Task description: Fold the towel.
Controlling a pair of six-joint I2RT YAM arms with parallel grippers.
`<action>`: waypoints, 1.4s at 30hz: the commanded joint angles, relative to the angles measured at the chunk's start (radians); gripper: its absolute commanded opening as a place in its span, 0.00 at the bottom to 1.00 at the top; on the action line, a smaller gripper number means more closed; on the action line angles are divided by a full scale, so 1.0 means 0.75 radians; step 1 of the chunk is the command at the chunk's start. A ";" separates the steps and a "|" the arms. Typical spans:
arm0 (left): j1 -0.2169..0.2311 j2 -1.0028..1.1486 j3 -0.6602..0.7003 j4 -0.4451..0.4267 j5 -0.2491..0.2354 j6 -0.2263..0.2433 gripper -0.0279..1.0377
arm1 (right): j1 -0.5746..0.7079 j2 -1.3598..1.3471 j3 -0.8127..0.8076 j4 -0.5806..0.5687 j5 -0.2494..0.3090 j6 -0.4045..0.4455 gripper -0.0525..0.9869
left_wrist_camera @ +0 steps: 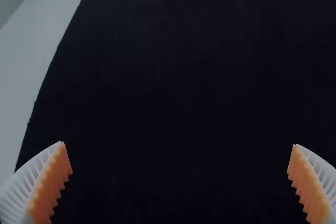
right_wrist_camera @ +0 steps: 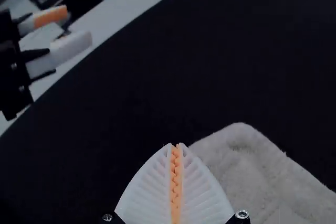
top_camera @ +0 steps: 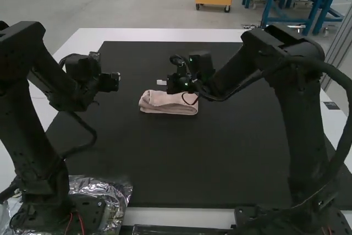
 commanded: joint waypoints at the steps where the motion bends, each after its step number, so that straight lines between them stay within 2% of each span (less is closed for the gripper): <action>1: -0.038 -0.071 -0.022 0.050 -0.209 0.027 0.94 | -0.002 0.036 -0.026 0.060 0.003 -0.014 0.03; 8: -0.038 -0.114 -0.022 0.034 -0.209 0.037 0.94 | -0.005 0.171 -0.041 0.199 0.001 0.007 0.03; 13: -0.038 -0.189 0.003 -0.026 -0.207 0.041 0.94 | 0.000 0.265 -0.041 0.246 -0.001 0.013 0.03; 19: -0.045 -0.316 0.066 -0.157 -0.188 0.039 0.94 | 0.004 0.314 -0.033 0.252 -0.001 0.013 0.03; 21: -0.045 -0.365 0.093 -0.208 -0.188 0.039 0.94 | -0.002 0.304 -0.035 0.260 -0.004 0.045 0.03; 26: -0.049 -0.506 0.162 -0.318 -0.182 0.039 0.94 | -0.015 0.081 -0.031 0.217 -0.004 0.084 0.03; 28: -0.055 -0.566 0.191 -0.361 -0.153 0.039 0.94 | -0.019 -0.034 -0.018 0.156 -0.004 0.084 0.03; 29: -0.059 -0.594 0.207 -0.390 -0.147 0.039 0.94 | -0.025 -0.103 -0.008 0.117 0.001 0.086 0.06; 32: -0.071 -0.676 0.258 -0.457 -0.137 0.049 0.94 | -0.043 -0.324 0.000 0.023 0.046 0.105 0.26; 36: -0.096 -0.787 0.313 -0.523 -0.137 0.064 0.94 | -0.084 -0.635 -0.006 -0.114 0.136 0.094 0.63; 37: -0.102 -0.817 0.322 -0.537 -0.133 0.066 0.94 | -0.101 -0.709 -0.012 -0.157 0.156 0.074 0.70; 38: -0.108 -0.846 0.330 -0.559 -0.115 0.064 0.94 | -0.115 -0.778 -0.024 -0.192 0.158 0.066 0.73; 42: -0.141 -0.964 0.336 -0.629 -0.110 0.064 0.94 | -0.229 -1.069 -0.102 -0.286 0.179 0.043 0.88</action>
